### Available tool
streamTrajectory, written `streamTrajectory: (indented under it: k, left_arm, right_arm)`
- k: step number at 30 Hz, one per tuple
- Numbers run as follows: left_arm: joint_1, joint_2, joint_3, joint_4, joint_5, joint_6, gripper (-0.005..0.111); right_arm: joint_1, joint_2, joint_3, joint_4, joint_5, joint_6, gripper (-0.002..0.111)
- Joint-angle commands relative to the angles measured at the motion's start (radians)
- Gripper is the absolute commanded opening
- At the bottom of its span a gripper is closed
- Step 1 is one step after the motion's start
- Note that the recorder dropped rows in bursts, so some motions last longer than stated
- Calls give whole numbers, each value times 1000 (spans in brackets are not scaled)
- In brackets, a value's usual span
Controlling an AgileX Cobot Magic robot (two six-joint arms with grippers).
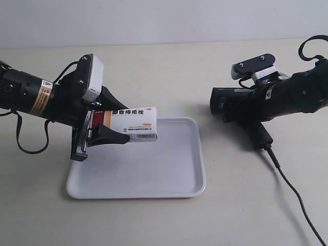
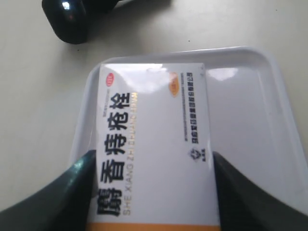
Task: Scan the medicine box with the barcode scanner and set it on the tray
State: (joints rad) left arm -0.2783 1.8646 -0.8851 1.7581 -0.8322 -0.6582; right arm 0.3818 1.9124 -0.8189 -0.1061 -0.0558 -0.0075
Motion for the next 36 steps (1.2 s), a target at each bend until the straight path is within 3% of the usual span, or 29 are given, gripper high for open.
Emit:
streamTrajectory:
  k: [1,5,10,18,30,34,36]
  left_arm:
    - [1,-2,2,-14,30,1,0]
    - [1,-2,2,-14,37,-11,0]
    - [1,-2,2,-14,39,-11,0]
    - [1,31,2,-23,39,2,0]
    - [3,33,2,-43,4,8,0]
    - [67,33,2,-61,-126,37,0]
    - [87,33,2,-63,-125,37,0]
  right_arm:
    - [2,-101,-7,-9,121,-78,0]
    - [2,-206,3,-9,224,-103,0]
    - [2,-294,64,2,216,-123,0]
    - [87,-272,74,0,207,-123,0]
    - [66,-270,74,-10,178,-123,0]
    - [52,-270,74,-10,178,-123,0]
    - [52,-270,73,-10,178,-123,0]
